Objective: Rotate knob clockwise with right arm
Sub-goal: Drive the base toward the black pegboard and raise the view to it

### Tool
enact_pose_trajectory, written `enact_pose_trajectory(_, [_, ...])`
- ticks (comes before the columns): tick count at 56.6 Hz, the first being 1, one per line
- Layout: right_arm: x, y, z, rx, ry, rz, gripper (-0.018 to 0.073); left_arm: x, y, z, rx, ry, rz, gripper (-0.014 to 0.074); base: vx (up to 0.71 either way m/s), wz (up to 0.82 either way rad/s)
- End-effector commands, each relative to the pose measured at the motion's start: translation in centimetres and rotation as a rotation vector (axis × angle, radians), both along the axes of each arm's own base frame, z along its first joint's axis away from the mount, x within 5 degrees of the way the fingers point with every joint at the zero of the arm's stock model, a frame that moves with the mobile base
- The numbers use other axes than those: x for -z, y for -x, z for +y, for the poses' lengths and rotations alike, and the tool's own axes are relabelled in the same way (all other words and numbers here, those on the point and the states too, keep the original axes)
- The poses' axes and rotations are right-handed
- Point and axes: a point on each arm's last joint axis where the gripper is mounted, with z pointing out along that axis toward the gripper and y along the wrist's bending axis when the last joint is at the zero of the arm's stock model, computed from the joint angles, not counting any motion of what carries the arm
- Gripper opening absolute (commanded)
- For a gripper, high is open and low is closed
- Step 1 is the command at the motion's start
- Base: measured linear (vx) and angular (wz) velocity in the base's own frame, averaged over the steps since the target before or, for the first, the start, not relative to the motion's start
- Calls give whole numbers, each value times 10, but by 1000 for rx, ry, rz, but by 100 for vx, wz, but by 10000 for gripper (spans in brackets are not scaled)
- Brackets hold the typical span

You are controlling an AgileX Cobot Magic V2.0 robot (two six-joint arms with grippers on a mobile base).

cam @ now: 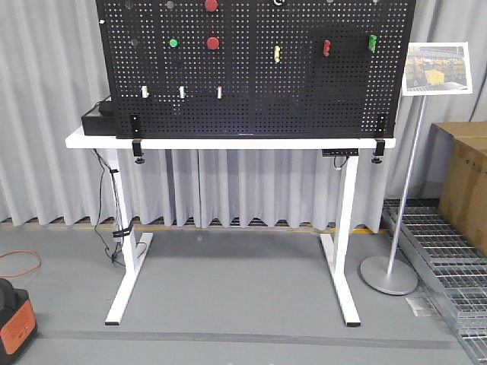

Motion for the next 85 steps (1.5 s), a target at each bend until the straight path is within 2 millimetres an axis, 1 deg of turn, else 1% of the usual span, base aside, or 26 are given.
enact_pose_trajectory(1, [-6,1,0,3,3,-91,-8,3,0,0,-2,21,-64,-6,2,-1])
enact_pose_trajectory(18, [-6,1,0,3,3,-92,-8,3,0,0,-2,21,-64,-6,10,-3])
enact_pose_trajectory(37, [-6,1,0,3,3,-92,-8,3,0,0,-2,21,-64,-6,27,-6])
enact_pose_trajectory(85, [-6,1,0,3,3,-92,-8,3,0,0,-2,21,-64,-6,39,4])
